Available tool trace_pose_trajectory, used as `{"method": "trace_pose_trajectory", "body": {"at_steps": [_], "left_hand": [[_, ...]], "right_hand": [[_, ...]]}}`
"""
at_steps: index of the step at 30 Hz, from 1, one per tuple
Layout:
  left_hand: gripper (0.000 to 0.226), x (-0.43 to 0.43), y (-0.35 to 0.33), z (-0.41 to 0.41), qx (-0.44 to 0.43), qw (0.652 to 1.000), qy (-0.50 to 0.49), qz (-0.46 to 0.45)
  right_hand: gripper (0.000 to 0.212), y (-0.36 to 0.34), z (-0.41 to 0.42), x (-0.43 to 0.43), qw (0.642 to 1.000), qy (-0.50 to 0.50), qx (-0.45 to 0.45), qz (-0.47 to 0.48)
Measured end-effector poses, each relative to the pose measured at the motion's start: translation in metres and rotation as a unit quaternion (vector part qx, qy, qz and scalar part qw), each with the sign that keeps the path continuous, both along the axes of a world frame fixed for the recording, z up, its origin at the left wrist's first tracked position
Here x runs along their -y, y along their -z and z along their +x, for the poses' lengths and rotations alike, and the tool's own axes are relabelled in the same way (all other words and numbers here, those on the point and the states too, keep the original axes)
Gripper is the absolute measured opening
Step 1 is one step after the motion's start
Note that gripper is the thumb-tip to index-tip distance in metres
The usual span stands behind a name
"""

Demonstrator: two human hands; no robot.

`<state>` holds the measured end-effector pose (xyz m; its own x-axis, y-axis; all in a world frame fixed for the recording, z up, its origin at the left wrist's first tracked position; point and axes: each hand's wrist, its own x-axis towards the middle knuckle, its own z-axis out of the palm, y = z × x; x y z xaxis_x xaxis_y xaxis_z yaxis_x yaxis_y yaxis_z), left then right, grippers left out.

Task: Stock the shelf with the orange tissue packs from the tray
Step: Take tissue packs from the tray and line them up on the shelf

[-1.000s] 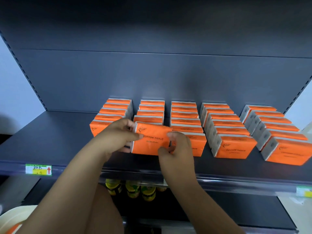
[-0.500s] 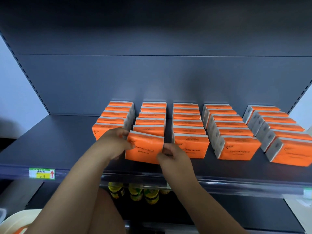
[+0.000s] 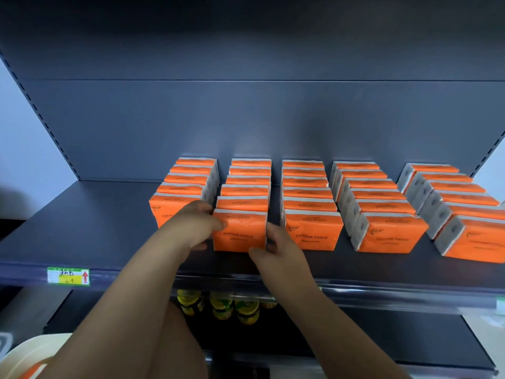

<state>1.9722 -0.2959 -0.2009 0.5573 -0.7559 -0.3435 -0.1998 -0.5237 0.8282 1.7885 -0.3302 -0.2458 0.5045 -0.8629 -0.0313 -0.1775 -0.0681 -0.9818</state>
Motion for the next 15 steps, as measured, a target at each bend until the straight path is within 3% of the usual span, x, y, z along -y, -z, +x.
{"method": "trace_pose_trajectory", "body": {"at_steps": [6,15], "left_hand": [[0.015,0.003,-0.004,-0.004,-0.011,1.000,0.006,-0.003],[0.015,0.007,-0.004,-0.003,-0.026,1.000,-0.012,0.002]], "right_hand": [[0.039,0.003,0.003,0.004,0.999,0.002,-0.011,-0.032],[0.035,0.006,0.004,0.011,0.999,-0.016,-0.035,-0.016]]}}
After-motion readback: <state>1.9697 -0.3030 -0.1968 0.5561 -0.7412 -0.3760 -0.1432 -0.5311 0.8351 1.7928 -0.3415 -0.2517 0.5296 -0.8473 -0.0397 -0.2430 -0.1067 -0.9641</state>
